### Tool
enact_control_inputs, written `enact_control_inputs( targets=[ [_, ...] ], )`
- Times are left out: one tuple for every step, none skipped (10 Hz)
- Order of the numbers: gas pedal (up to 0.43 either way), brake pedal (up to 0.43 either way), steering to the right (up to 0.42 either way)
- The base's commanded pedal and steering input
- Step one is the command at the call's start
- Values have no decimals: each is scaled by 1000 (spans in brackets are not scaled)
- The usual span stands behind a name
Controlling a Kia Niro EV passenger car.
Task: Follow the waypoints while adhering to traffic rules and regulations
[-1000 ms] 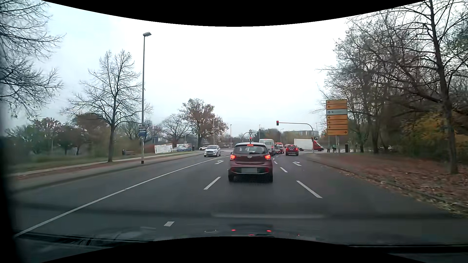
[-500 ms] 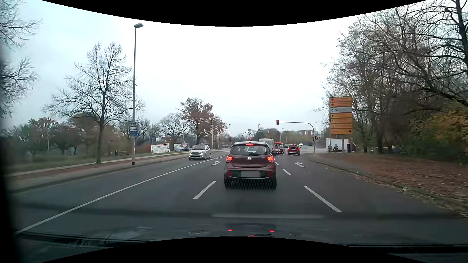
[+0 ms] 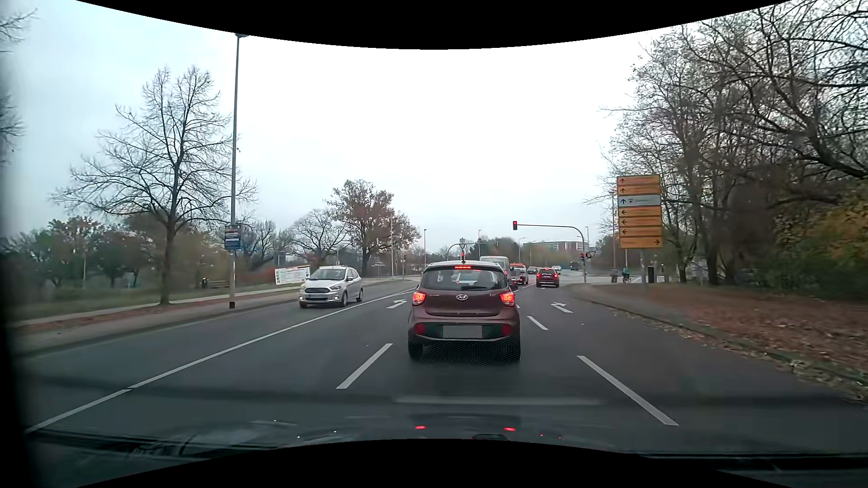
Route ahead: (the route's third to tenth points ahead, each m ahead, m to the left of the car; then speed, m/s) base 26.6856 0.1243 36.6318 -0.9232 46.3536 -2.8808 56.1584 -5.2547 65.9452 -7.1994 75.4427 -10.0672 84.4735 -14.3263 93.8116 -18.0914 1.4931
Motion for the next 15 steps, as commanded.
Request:
enact_control_inputs(
  targets=[
    [0,91,18],
    [0,91,19],
    [0,91,19],
    [0,85,19],
    [0,85,19],
    [0,79,19],
    [0,49,19],
    [0,37,19],
    [0,24,19],
    [0,24,19],
    [0,24,19],
    [0,30,19],
    [0,37,19],
    [0,37,19],
    [0,49,19]
  ],
)
